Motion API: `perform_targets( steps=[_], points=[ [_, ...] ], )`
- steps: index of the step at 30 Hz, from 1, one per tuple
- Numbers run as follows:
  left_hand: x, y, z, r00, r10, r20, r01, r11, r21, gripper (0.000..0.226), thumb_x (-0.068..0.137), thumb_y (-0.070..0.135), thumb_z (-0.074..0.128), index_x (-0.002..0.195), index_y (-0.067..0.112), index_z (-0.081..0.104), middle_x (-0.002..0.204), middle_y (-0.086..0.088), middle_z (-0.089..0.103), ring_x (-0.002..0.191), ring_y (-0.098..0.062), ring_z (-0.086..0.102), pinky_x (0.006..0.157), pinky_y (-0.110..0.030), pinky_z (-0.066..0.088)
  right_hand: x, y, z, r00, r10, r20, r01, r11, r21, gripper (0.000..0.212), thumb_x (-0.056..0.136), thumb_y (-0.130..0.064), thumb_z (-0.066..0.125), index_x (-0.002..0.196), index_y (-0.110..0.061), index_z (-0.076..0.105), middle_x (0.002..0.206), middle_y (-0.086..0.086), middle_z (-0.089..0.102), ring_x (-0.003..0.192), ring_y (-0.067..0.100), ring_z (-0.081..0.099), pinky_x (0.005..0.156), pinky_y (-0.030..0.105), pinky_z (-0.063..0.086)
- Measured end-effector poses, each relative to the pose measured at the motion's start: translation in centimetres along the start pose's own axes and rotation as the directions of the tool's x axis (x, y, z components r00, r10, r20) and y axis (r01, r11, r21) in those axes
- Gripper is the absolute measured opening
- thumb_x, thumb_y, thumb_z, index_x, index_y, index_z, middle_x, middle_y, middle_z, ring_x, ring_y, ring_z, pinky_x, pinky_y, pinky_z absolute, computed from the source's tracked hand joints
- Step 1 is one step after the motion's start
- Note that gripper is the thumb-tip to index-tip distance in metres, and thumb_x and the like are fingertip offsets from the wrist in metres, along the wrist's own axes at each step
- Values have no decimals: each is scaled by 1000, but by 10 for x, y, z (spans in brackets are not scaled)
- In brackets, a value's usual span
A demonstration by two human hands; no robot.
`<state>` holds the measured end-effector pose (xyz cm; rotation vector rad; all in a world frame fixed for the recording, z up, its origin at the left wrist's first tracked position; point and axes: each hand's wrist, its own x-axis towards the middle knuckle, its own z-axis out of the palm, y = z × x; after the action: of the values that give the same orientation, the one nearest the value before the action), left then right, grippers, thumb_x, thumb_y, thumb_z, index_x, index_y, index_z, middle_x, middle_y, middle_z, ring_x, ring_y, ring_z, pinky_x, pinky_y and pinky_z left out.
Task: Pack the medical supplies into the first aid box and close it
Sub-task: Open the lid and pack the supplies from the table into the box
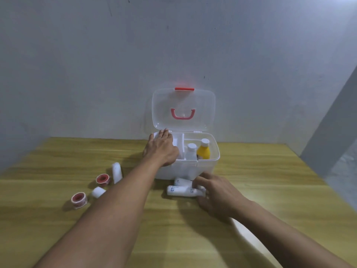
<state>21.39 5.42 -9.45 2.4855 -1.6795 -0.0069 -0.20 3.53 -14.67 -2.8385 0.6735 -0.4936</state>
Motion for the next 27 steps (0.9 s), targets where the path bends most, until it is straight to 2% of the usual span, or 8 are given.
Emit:
perform_targets(
  steps=[6, 9, 13, 16, 18, 22, 25, 27],
  points=[
    [-2, 0, -1, 1000, -2, 1, 2, 1000, 2, 64, 92, 26, 25, 151, 6, 10, 162, -8, 3, 150, -19, 3, 122, -44, 2, 3, 6, -38, 994, 79, 74, -92, 977, 191, 26, 69, -18, 75, 93, -28, 75, 97, -8, 61, 77, 11, 60, 70, 21, 46],
    [-2, 0, -1, 1000, 0, 5, 0, 1000, 2, 64, 92, 26, 25, 151, 6, 10, 162, -7, 3, 150, -19, 2, 122, -44, 2, 11, 1, -87, 984, 161, 73, -173, 963, 206, 26, 67, -19, 81, 90, -31, 77, 95, -10, 66, 80, 9, 64, 72, 25, 52],
    [-2, 0, -1, 1000, -3, 3, 3, 1000, 4, 64, 92, 24, 26, 151, 6, 11, 163, -7, 3, 150, -18, 2, 121, -43, 2, 22, -5, -156, 965, 239, 106, -252, 957, 144, 22, 69, -29, 81, 89, -38, 77, 86, -9, 73, 82, 12, 67, 75, 34, 56],
    [-1, 0, -1, 1000, 0, 0, 0, 1000, 1, 64, 92, 24, 26, 152, 6, 10, 163, -7, 3, 150, -18, 2, 121, -43, 1, 34, -4, -180, 952, 293, 87, -304, 939, 158, 16, 74, -23, 78, 85, -34, 78, 69, -5, 74, 70, 20, 71, 68, 40, 59],
    [-1, 1, 0, 1000, 1, 1, -1, 1000, 0, 64, 92, 25, 26, 152, 6, 10, 163, -7, 2, 150, -19, 2, 121, -43, 1, 44, -3, -182, 941, 323, 97, -333, 935, 119, 14, 78, -20, 74, 87, -30, 78, 70, -4, 73, 70, 25, 72, 66, 42, 60],
    [-1, 0, 0, 1000, 3, 2, -3, 1000, 0, 64, 92, 24, 26, 152, 6, 10, 162, -8, 2, 150, -19, 2, 121, -43, 1, 65, -3, -166, 916, 361, 174, -359, 932, -42, 16, 82, -17, 67, 95, -20, 76, 84, 5, 74, 56, 21, 64, 57, 33, 58],
    [0, 0, 1, 1000, 3, -2, -3, 1000, -4, 64, 92, 25, 26, 151, 7, 11, 162, -7, 3, 150, -19, 2, 121, -43, 1, 78, -3, -153, 897, 398, 190, -382, 917, -119, 14, 82, -17, 67, 93, -16, 76, 72, 0, 69, 47, 17, 60, 41, 22, 49],
    [0, 0, 1, 1000, 2, 1, -2, 1000, -7, 64, 92, 25, 26, 152, 7, 11, 163, -7, 2, 150, -19, 2, 121, -44, 1, 84, -4, -146, 894, 411, 181, -389, 910, -143, 15, 81, -19, 69, 93, -14, 76, 74, 1, 69, 51, 19, 64, 43, 24, 52]
  ],
)
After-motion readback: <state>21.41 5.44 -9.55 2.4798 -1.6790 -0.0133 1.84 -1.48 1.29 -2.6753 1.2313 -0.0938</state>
